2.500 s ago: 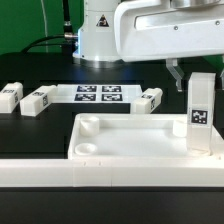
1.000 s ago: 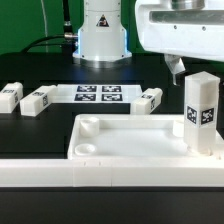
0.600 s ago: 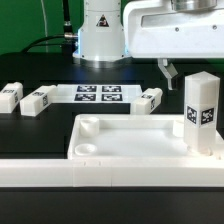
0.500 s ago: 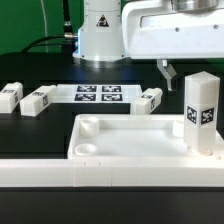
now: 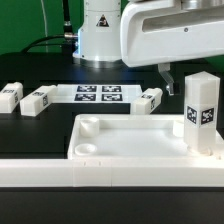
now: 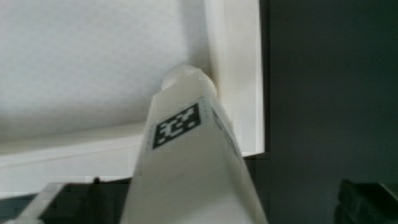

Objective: Assemble desk

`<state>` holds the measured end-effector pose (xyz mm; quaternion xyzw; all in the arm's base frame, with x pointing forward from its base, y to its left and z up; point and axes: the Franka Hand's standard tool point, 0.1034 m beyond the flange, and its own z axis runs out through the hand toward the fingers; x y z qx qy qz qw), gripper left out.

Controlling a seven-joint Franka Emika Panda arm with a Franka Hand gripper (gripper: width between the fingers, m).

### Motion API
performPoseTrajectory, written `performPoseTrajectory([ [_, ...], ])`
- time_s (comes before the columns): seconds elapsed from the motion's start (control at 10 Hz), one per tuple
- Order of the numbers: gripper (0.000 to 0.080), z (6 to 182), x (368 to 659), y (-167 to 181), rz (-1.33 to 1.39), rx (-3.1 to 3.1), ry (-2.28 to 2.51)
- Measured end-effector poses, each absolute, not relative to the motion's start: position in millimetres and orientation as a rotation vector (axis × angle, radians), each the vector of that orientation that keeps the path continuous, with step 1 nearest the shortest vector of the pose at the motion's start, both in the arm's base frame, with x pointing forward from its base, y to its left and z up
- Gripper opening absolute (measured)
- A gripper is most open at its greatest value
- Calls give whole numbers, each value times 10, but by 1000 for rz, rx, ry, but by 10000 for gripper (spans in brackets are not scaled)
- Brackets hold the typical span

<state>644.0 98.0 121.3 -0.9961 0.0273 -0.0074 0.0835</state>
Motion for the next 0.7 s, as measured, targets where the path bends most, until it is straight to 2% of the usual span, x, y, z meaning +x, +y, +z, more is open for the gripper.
performPoseTrajectory([
  [0.2,649,1207,6442,953,-49,-2967,-246],
  [0.4,649,1199,6439,954,-57,-2958,-377],
  [0.5,532,1198,6438,957,-56,-2958,-356],
  [0.6,356,1196,6437,957,-55,-2958,-356],
  [0.7,356,1193,6437,956,-55,-2958,-356],
])
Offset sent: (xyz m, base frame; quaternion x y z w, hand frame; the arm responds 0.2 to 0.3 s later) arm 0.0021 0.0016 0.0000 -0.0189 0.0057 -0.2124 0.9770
